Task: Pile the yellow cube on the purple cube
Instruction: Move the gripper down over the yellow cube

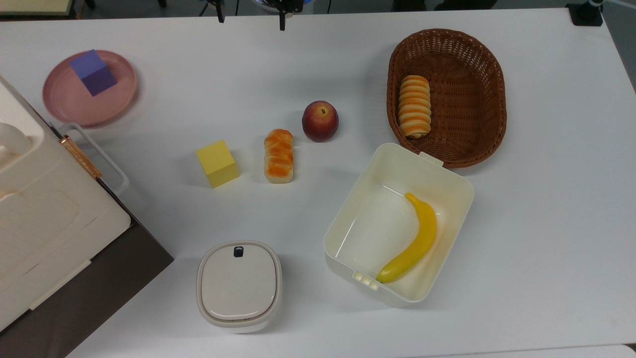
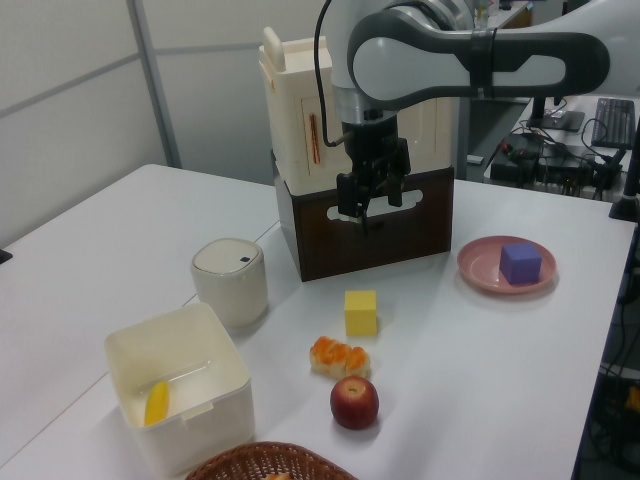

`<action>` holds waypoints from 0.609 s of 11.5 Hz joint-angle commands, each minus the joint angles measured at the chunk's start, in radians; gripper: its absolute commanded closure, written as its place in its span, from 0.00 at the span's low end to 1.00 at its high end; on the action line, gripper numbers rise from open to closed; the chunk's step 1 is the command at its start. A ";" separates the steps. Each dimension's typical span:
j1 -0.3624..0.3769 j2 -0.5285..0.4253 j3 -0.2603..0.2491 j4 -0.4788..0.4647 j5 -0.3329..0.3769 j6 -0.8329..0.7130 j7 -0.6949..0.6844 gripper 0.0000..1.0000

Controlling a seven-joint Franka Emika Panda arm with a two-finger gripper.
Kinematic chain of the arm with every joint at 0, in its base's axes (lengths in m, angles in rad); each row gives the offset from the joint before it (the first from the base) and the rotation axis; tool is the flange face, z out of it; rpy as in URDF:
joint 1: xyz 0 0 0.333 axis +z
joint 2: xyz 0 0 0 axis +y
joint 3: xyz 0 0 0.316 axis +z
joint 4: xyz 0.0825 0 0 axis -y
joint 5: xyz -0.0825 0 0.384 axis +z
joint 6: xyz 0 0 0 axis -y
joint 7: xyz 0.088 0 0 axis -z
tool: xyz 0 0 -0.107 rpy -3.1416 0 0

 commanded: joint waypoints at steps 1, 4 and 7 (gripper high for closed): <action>-0.009 -0.016 -0.004 -0.020 0.026 -0.040 -0.009 0.00; -0.013 0.015 -0.005 -0.038 0.026 0.048 -0.068 0.00; -0.063 0.061 -0.007 -0.075 0.024 0.094 -0.350 0.00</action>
